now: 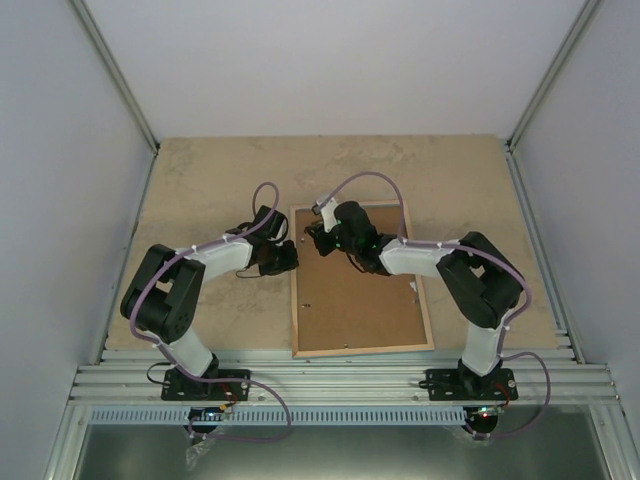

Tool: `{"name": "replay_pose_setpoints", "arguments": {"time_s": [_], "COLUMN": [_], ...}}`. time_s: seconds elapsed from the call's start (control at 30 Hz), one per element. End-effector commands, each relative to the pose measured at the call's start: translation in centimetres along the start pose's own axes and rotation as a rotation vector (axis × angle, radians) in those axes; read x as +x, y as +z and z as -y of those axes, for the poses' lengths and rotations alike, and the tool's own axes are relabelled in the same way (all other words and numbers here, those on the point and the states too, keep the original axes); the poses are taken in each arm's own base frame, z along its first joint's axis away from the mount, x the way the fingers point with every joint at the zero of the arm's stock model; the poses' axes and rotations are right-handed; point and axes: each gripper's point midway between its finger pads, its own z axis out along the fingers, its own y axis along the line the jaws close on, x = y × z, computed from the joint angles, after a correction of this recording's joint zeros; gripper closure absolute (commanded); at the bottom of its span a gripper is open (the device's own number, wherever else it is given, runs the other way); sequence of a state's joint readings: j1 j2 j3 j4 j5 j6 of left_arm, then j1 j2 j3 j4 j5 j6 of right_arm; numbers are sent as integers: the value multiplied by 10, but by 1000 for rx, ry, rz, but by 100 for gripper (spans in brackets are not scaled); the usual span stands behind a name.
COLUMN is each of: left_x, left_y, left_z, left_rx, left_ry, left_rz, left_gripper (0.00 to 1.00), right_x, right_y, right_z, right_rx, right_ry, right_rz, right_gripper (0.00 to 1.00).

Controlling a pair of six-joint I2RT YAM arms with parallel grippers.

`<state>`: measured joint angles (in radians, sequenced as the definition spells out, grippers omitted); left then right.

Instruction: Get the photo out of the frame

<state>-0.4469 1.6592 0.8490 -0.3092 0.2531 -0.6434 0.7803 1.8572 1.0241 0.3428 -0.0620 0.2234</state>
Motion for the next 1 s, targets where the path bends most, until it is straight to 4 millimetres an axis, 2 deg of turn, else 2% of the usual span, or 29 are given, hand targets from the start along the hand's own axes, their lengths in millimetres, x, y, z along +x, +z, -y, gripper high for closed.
{"name": "replay_pose_setpoints", "arguments": {"time_s": [0.0,0.23,0.57,0.77,0.97], "left_x": [21,20,19,19,18], "left_y": [5,6,6,6,5], "left_z": [-6,-6,-8,-7,-7], "left_rx": [-12,-12,-22,-21,-21], "left_ry": [-44,-46,-47,-47,-56], "left_rz": [-89,-88,-86,-86,-76], "left_gripper": [89,89,90,90,90], "right_x": [-1,14,22,20,9], "right_y": [8,1,-21,-27,-34], "right_z": [-4,-2,0,-1,1], "right_rx": [-20,-10,2,-3,17], "right_ry": [-21,-29,-17,-9,1], "right_rz": [-14,-51,-63,-56,-24], "right_gripper": [100,100,100,100,100]}}
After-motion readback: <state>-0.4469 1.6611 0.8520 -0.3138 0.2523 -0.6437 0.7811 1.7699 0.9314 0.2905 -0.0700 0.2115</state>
